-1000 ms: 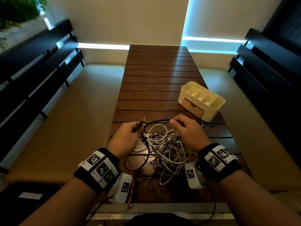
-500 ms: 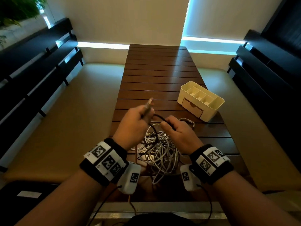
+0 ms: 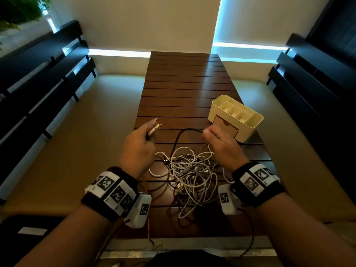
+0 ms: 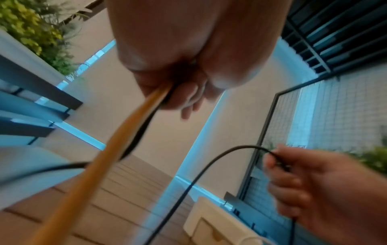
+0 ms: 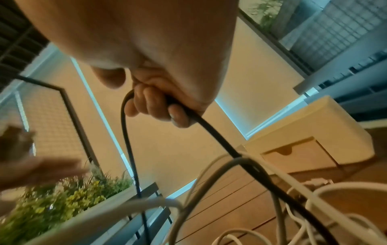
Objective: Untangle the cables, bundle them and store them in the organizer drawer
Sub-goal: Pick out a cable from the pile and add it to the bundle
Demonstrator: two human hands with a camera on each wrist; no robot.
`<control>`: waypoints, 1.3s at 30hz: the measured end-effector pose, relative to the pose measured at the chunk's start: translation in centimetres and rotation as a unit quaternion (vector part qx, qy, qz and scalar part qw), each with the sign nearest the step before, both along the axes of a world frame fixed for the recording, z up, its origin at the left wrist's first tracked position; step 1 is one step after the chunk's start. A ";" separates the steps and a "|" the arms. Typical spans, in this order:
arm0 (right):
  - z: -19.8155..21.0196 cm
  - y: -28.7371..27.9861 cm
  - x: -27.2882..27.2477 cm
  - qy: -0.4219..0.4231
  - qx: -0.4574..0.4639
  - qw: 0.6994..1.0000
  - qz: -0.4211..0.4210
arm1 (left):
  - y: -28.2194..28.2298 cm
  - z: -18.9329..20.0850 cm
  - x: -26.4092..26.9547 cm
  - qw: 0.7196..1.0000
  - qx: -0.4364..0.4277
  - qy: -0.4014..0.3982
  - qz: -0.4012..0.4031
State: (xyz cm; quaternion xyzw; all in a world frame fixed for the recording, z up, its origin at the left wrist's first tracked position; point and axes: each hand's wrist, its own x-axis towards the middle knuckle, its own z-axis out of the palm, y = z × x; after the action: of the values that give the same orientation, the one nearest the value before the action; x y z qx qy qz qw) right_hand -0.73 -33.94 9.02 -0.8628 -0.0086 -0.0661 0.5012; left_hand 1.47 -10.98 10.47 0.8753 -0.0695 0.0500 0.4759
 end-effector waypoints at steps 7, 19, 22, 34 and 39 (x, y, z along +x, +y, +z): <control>0.2 2.5 0.1 -0.014 -0.069 0.995 0.070 | -2.8 -0.1 -0.6 0.986 0.023 -0.021 -0.162; -1.7 1.7 -0.9 0.028 -0.025 0.996 0.082 | -2.5 2.0 0.6 0.991 -0.106 -0.014 -0.076; -1.9 1.3 -1.4 0.026 -0.005 0.998 0.049 | -1.8 1.7 0.7 0.996 0.050 -0.031 -0.072; 0.8 2.2 -0.2 -0.084 -0.074 0.991 0.080 | -2.8 1.3 -0.4 0.978 0.128 -0.066 -0.150; -0.6 1.4 -0.9 -0.014 -0.017 0.999 0.047 | -2.0 1.7 -0.3 0.996 0.001 -0.041 -0.076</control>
State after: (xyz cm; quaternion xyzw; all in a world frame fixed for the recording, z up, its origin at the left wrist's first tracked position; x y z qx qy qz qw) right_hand -1.61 -32.58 8.43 -0.8687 -0.0569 -0.0548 0.4891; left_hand 1.12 -12.96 12.18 0.8651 -0.1551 0.0490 0.4744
